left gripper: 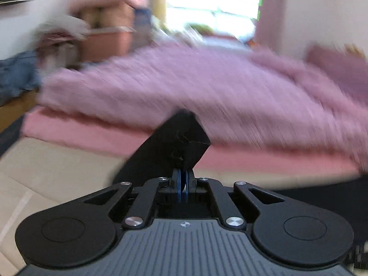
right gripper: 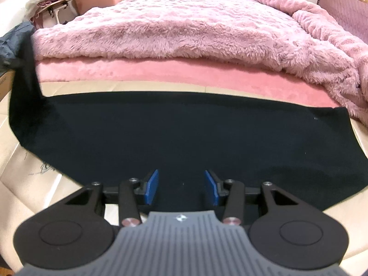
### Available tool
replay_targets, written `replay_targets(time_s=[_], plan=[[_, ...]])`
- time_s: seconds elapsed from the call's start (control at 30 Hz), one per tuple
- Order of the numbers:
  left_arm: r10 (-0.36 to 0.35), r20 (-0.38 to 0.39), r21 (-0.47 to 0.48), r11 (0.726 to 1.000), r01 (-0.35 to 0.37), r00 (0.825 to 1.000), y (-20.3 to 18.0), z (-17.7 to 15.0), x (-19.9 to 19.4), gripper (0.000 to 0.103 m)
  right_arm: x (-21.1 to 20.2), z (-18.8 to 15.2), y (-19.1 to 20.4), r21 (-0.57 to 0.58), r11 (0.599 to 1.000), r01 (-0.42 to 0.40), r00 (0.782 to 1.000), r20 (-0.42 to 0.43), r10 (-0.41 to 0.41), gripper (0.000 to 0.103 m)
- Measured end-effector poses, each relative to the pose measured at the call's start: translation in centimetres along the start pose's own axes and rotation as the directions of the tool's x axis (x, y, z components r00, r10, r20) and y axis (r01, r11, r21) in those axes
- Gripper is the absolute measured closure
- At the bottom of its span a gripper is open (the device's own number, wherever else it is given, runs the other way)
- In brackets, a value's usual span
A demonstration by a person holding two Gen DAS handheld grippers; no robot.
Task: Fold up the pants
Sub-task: 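Lower the leg end onto the pants and open the left tool, then grasp the edge of the black pants with the right tool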
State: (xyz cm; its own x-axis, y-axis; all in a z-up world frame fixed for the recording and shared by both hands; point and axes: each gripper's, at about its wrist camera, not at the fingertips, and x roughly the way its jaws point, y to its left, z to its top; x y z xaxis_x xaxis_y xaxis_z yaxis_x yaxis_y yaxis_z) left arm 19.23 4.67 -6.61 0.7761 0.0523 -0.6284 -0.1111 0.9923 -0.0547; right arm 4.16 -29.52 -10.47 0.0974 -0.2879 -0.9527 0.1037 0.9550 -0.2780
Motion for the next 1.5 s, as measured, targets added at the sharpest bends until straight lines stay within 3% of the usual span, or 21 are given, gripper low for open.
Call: replay_targets(time_s=[0.07,0.17,0.23,0.3,0.37,0.53,0.63,0.8,0.9,1.03,1.17,1.27,1.4,1.47,1.5], plan=[[-0.036,-0.089,0.068,0.997,0.043,0.995,-2.6,-2.6,1.6,0.100,-0.1,-0.6,-0.1,0.006,1.000,-0.009,1.000,-0.011,0.009,0.061],[-0.066,-0.221,0.109,0.990,0.092,0.973,-4.2,-5.7,3.4,0.100,0.0,-1.4,-0.3,0.026,0.999,-0.025,0.999,-0.035,0.026,0.061],[-0.105,-0.272,0.082,0.988,0.131,0.956,-4.3,-6.9,3.7,0.098,0.0,-2.0,-0.2,0.034,0.999,-0.037,0.998,-0.048,0.038,0.061],[-0.191,-0.325,0.004,0.979,0.203,0.926,-3.5,-7.2,3.9,0.097,0.1,-2.6,0.1,0.030,0.998,-0.046,0.997,-0.055,0.048,0.060],[-0.253,-0.353,-0.042,0.966,0.255,0.901,-2.9,-7.3,4.0,0.095,0.3,-2.9,0.3,0.031,0.998,-0.057,0.996,-0.065,0.059,0.060],[-0.372,-0.337,-0.136,0.928,0.346,0.865,-0.8,-6.3,2.7,0.085,0.4,-3.2,1.2,0.053,0.993,-0.102,0.992,-0.065,0.106,0.058],[-0.397,-0.299,-0.162,0.917,0.364,0.867,0.6,-5.5,1.6,0.084,0.3,-3.0,1.5,0.078,0.986,-0.145,0.988,-0.050,0.149,0.054],[-0.320,-0.263,-0.166,0.944,0.284,0.910,3.1,-3.5,1.9,0.084,0.9,-2.1,2.0,0.147,0.963,-0.228,0.972,-0.021,0.234,0.054],[-0.276,-0.263,-0.175,0.956,0.236,0.924,4.6,-3.1,2.7,0.084,1.7,-1.2,3.0,0.168,0.943,-0.288,0.956,-0.001,0.292,0.057],[-0.293,-0.269,-0.134,0.955,0.265,0.918,4.9,-3.2,3.0,0.084,3.4,0.4,4.5,0.178,0.921,-0.347,0.936,0.007,0.351,0.062],[-0.322,-0.295,0.007,0.941,0.339,0.900,2.9,-3.8,3.0,0.083,5.2,1.9,6.2,0.149,0.913,-0.379,0.924,0.007,0.382,0.073],[-0.315,-0.303,0.100,0.928,0.359,0.899,1.3,-4.5,3.1,0.071,6.4,2.9,7.1,0.126,0.911,-0.393,0.919,0.009,0.395,0.078],[-0.323,-0.320,0.152,0.910,0.385,0.891,-0.2,-5.2,3.9,0.058,8.0,4.0,7.8,0.124,0.900,-0.417,0.908,0.004,0.420,0.079],[-0.321,-0.328,0.183,0.901,0.393,0.888,-0.6,-5.5,4.2,0.056,8.6,3.8,8.2,0.111,0.903,-0.415,0.908,-0.014,0.419,0.086],[-0.310,-0.329,0.197,0.901,0.386,0.892,-0.8,-5.6,4.3,0.056,8.9,3.7,8.3,0.108,0.900,-0.422,0.904,-0.026,0.427,0.099]])
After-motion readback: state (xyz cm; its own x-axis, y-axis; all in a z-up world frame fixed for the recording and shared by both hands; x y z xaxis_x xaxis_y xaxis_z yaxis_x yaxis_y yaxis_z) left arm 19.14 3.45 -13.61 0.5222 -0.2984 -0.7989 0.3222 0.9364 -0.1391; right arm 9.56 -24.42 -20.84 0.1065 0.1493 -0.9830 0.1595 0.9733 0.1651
